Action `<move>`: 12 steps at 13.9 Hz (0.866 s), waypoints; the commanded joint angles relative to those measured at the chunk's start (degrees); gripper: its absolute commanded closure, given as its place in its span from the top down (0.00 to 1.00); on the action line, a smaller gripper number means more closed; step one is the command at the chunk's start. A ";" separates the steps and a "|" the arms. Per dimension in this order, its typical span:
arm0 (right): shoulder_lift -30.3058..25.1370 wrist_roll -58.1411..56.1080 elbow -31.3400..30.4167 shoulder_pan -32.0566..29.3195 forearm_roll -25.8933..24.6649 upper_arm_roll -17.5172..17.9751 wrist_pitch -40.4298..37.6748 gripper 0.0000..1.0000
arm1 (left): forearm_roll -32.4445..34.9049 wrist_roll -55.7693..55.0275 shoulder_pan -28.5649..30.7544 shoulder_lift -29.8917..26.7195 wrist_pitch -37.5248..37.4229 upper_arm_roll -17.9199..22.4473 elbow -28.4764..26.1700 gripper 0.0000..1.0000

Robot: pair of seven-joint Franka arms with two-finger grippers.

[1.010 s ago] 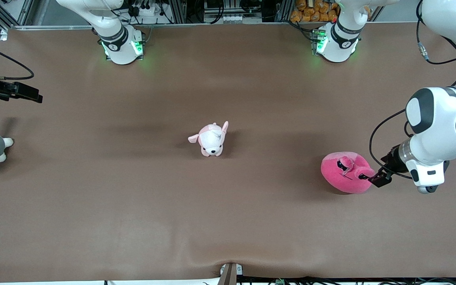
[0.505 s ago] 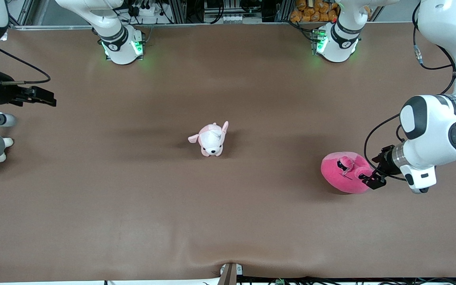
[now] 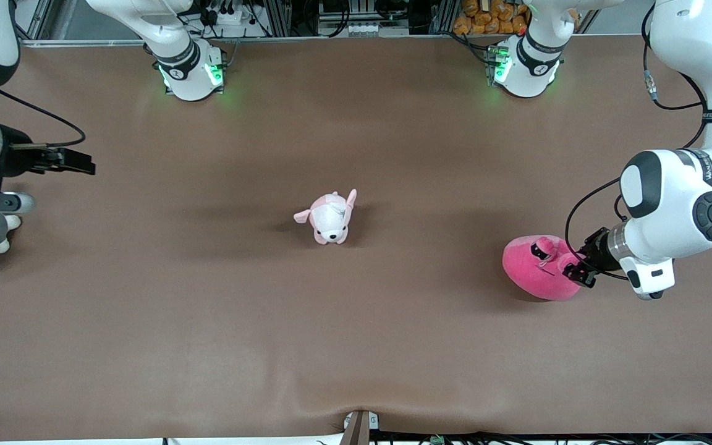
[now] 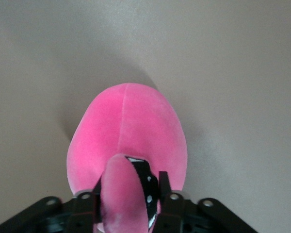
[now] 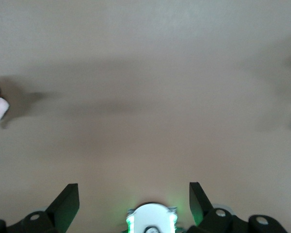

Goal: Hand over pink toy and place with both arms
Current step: 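Lift the plush with the left gripper while the right gripper reaches toward it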

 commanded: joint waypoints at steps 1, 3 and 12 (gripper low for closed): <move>2.71 9.18 1.84 0.37 4.08 0.12 -2.48 1.00 | -2.19 -2.41 0.07 -1.81 0.79 -0.01 -0.64 0.00; 2.79 13.77 1.67 0.55 9.61 0.12 -2.92 1.00 | -4.48 -5.83 0.07 -2.52 0.71 -0.01 1.20 0.00; 5.87 48.65 1.93 3.71 37.30 0.04 -0.91 1.00 | -3.70 -34.29 -1.34 -6.82 -0.09 -5.53 9.11 0.00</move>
